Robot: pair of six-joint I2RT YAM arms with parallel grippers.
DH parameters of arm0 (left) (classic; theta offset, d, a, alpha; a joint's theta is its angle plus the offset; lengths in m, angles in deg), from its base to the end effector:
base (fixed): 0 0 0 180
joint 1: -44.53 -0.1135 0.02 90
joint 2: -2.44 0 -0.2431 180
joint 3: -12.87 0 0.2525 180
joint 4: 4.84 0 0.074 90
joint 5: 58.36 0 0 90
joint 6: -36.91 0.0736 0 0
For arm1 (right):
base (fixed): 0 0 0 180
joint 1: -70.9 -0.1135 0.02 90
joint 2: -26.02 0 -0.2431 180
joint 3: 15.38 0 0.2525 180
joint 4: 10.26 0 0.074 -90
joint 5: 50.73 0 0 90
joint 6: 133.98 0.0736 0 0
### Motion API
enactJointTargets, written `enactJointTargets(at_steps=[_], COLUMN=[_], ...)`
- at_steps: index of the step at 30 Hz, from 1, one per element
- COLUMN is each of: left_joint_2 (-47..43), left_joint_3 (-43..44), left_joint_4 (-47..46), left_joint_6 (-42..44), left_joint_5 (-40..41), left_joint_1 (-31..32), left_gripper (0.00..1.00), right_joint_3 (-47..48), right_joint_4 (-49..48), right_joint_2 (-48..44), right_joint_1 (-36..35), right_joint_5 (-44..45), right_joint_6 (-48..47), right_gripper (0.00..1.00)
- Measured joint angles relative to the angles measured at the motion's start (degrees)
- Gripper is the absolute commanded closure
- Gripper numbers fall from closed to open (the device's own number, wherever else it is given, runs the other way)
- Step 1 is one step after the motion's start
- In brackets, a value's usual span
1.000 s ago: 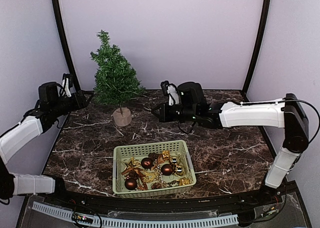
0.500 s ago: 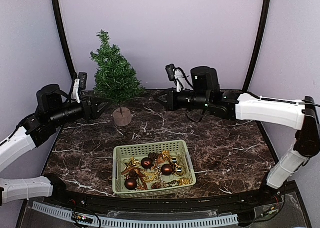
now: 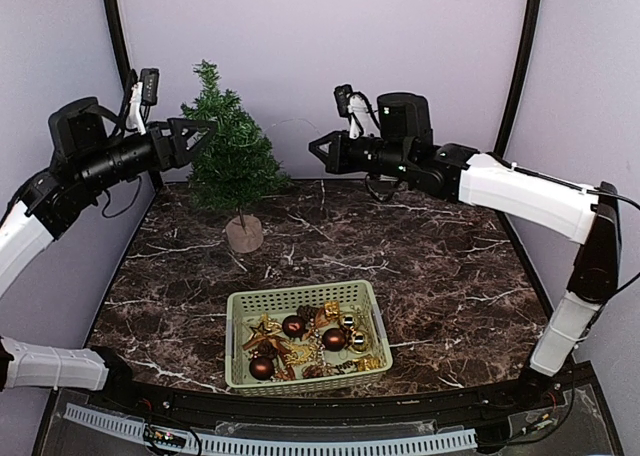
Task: Decorate the small christmas tree
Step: Wrap the side of the string light in the gap of the branches.
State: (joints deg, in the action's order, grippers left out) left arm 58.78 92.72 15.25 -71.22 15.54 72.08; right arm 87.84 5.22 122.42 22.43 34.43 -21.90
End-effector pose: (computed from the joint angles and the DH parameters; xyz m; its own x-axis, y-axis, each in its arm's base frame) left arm 0.2222 -0.1389 0.4252 -0.1644 -0.2514 -0.9538 0.6720 0.6793 -0.2949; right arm 0.2894 0.3361 0.3629 -0.3937 0.1204 -0.9113 -0.7050 0.5967 0.3834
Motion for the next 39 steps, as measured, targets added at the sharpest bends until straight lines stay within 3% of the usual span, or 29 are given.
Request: enactJointTargets(at_steps=[10, 19, 28, 30, 33, 36, 39], left_joint_2=[21.35, 33.62, 38.99, 39.80, 40.98, 41.48, 41.48], left_joint_3=[20.44, 36.83, 44.52, 44.54, 44.54, 44.54, 44.54], left_joint_4=[9.60, 20.39, 26.56, 27.76, 29.35, 30.29, 30.38], left_joint_6=[10.78, 25.68, 35.69, 36.79, 38.25, 38.73, 39.12], left_joint_5=[-10.49, -4.98, -0.50, 0.09, 0.52, 0.70, 0.70], left_joint_1=[0.35, 6.60, 7.21, 7.21, 7.21, 7.21, 7.21], left_gripper=[0.15, 0.07, 0.07, 0.13, 0.32, 0.64, 0.86], right_joint_3=[3.43, 3.43, 3.32, 2.99, 1.99, 1.55, 1.20], right_joint_4=[0.20, 0.24, 2.08, 1.84, 1.27, 0.98, 0.83], right_joint_2=[5.92, 5.86, 4.39, 3.65, 2.08, 1.20, 0.87], right_joint_1=[3.23, 6.62, 6.80, 6.80, 6.80, 6.80, 6.80], right_joint_5=[-6.64, -18.43, -24.87, -25.88, -27.43, -28.52, -28.87], right_joint_6=[-4.13, -9.49, -12.55, -12.61, -12.59, -12.57, -12.57], right_gripper=[1.00, 1.00, 1.00, 1.00, 1.00, 1.00, 1.00])
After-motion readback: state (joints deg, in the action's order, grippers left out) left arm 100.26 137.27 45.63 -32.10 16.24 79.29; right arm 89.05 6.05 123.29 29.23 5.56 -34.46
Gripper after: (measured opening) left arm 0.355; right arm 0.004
